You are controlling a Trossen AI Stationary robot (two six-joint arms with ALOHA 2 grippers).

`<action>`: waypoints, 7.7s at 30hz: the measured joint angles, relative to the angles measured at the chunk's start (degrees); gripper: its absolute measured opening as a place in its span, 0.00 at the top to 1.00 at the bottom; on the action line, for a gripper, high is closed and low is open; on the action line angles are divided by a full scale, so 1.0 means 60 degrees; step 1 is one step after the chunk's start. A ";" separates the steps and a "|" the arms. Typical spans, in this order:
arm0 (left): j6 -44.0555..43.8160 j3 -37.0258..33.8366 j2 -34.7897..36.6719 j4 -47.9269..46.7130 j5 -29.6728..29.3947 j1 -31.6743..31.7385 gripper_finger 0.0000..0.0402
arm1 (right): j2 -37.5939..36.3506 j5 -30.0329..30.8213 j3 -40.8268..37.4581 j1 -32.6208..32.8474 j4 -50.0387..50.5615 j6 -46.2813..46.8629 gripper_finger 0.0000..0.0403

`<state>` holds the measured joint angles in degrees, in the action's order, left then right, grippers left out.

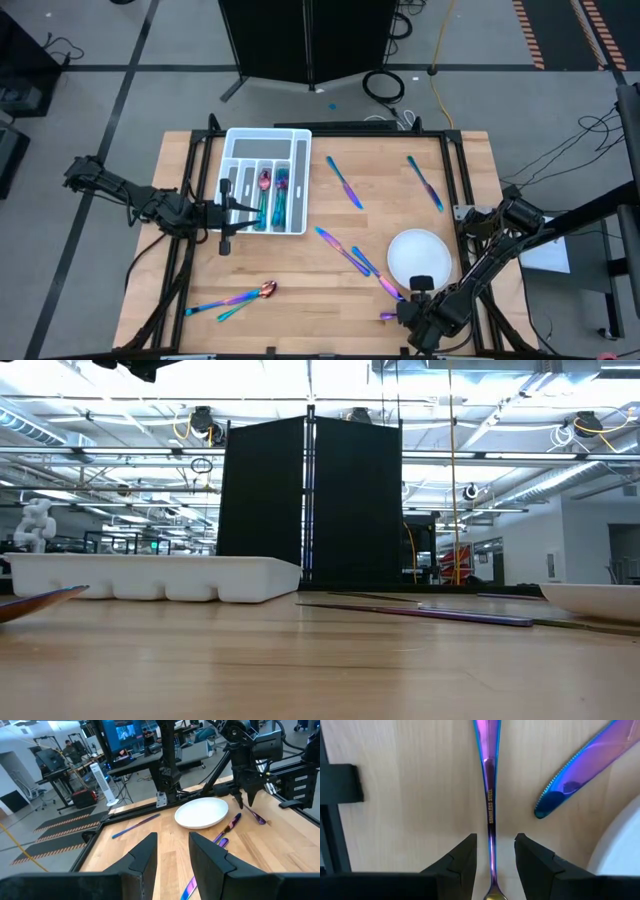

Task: Sort silverware
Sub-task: Put the iridescent fork into the white silverware tray

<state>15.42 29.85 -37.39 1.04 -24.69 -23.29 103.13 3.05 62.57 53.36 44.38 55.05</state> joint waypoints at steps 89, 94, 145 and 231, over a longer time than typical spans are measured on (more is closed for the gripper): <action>-1.2053 -0.0095 -0.5173 0.4516 0.5174 0.2324 0.72 | 0.0087 0.6539 0.1368 -0.5941 -0.9073 -2.2163 1.00; -1.1686 -0.0095 -0.5165 0.4568 0.5202 0.2320 0.72 | 0.0093 0.6500 0.1368 -0.5941 -0.9624 -2.2619 1.00; -0.6478 -0.0098 -0.2805 0.3752 0.7576 0.4156 1.00 | -0.3249 0.0260 0.0320 -0.6442 -0.6054 -1.2984 0.68; -0.5941 0.0113 -0.6317 0.7949 1.1093 0.3905 0.99 | 0.0907 -0.8754 0.1558 -0.9446 -1.6138 -0.8967 0.94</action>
<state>-20.23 30.52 -75.29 48.73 41.87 0.14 108.57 -49.48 71.92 -3.31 -52.45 1.24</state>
